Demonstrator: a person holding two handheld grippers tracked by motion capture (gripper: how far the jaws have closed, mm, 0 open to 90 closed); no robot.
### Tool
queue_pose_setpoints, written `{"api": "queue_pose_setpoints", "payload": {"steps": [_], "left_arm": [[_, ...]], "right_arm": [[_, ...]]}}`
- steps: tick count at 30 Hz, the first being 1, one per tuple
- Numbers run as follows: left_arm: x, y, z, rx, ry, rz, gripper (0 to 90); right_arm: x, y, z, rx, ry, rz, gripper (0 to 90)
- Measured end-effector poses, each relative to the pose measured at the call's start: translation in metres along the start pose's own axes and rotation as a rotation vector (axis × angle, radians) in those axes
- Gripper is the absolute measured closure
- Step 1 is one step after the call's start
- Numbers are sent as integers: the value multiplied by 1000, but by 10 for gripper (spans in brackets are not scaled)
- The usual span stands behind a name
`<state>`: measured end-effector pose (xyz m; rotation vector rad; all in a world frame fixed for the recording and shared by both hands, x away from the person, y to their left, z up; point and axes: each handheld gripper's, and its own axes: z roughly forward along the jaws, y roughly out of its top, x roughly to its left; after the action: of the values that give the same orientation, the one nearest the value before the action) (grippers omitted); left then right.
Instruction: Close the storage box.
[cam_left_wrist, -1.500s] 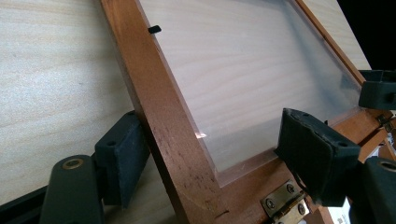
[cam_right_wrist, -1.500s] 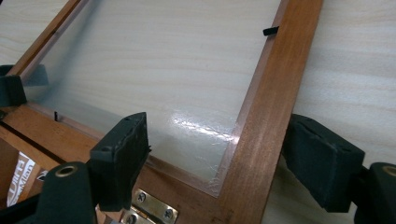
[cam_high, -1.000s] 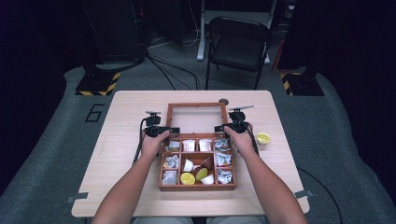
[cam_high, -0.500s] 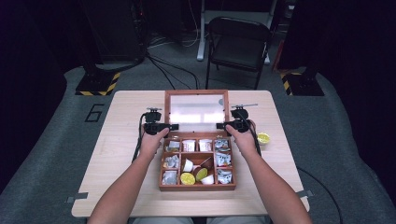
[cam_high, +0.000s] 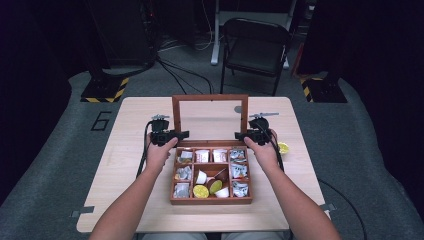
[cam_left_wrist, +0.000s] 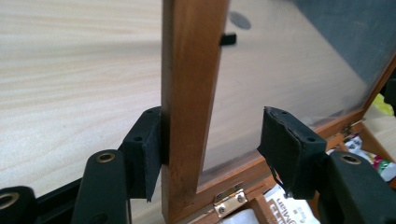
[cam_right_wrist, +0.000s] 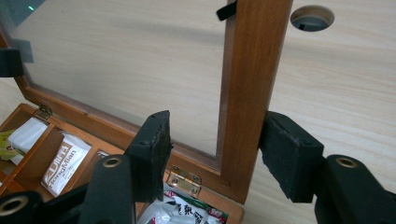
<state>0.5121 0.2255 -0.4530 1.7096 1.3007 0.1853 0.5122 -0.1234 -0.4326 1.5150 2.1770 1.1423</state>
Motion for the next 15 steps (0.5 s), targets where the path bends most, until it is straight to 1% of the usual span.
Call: {"api": "queue_pose_setpoints", "payload": {"steps": [1,2,4,5,6,8,9,12,14,15], "left_arm": [[1,-1,-2,-13,-4,2,429],[1,-2,-5,-26,-18,-6,441],[0,-3,-8,-33,-21,14,438],[-1,-3,-10,-25,-22,40,436],[-2,-4,-11,-26,-16,49,432],[-4,-6,-13,-29,-16,61,425],[-4,-7,-14,-33,-15,69,424],[-7,-9,-19,-52,-8,93,420],[-7,-11,-22,-52,-21,100,414],[-8,-11,-24,-63,-23,110,412]], "right_arm": [[0,-1,-2,-13,-3,-13,447],[2,-2,-4,-18,-2,-14,451],[3,-3,-9,-32,-3,-22,463],[3,-4,-12,-41,-4,-27,465],[4,-5,-14,-47,-2,-19,470],[4,-6,-19,-62,11,-24,476],[5,-7,-22,-70,11,-18,480],[7,-10,-29,-90,19,-25,488],[8,-12,-33,-102,30,-37,489],[9,-13,-34,-104,31,-40,491]]}}
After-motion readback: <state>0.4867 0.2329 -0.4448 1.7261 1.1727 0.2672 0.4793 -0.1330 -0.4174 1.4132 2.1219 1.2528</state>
